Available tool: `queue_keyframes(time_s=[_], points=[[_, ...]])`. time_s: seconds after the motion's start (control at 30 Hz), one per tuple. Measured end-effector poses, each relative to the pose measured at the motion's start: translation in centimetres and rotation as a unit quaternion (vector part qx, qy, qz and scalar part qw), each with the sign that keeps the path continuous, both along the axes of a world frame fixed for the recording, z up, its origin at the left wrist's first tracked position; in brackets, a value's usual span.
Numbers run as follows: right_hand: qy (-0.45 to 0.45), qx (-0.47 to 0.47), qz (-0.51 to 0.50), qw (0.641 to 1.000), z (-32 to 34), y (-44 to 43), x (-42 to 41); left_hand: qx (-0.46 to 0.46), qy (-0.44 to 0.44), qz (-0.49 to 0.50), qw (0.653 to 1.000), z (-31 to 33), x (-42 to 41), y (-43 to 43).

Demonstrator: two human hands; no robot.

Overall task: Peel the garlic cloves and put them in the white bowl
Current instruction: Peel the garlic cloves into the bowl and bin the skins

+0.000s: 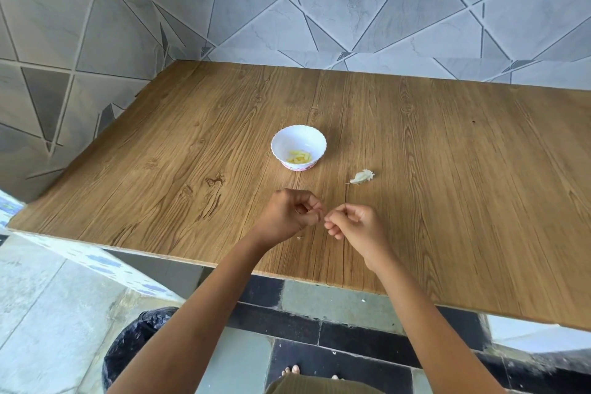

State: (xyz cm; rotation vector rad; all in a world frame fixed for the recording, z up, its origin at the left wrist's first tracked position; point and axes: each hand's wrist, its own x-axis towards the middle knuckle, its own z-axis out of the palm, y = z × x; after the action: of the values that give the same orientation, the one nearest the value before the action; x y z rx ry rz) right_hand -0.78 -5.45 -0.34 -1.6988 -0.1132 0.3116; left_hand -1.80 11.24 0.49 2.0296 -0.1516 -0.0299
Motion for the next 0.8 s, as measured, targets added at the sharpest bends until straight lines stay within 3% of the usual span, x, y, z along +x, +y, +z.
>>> queue_keyframes(time_s=[0.17, 0.27, 0.37, 0.5, 0.63, 0.8], points=[[-0.009, 0.023, 0.009, 1.000, -0.3, -0.6, 0.0, -0.046, 0.046, 0.058, 0.996, -0.7, -0.1, 1.0], [-0.040, 0.006, 0.016, 0.999, -0.6, -0.7, -0.2, 0.088, -0.012, 0.137, 0.987, -1.2, 0.9, 1.9], [-0.117, -0.067, 0.028, 0.991, -1.4, -0.6, -0.2, 0.184, -0.004, 0.199, 0.963, -1.4, 2.4, 3.2], [-0.132, -0.076, 0.031, 0.988, -2.3, -0.7, -0.5, 0.262, -0.009, 0.183, 0.948, -1.6, 3.3, 3.9], [-0.122, -0.061, 0.025, 0.990, -2.6, -0.9, -0.6, 0.267, -0.032, 0.171, 0.948, -2.4, 3.3, 4.3], [-0.101, -0.024, 0.011, 0.995, -2.4, -0.9, -0.8, 0.188, -0.059, 0.185, 0.963, -1.3, 2.4, 4.6]])
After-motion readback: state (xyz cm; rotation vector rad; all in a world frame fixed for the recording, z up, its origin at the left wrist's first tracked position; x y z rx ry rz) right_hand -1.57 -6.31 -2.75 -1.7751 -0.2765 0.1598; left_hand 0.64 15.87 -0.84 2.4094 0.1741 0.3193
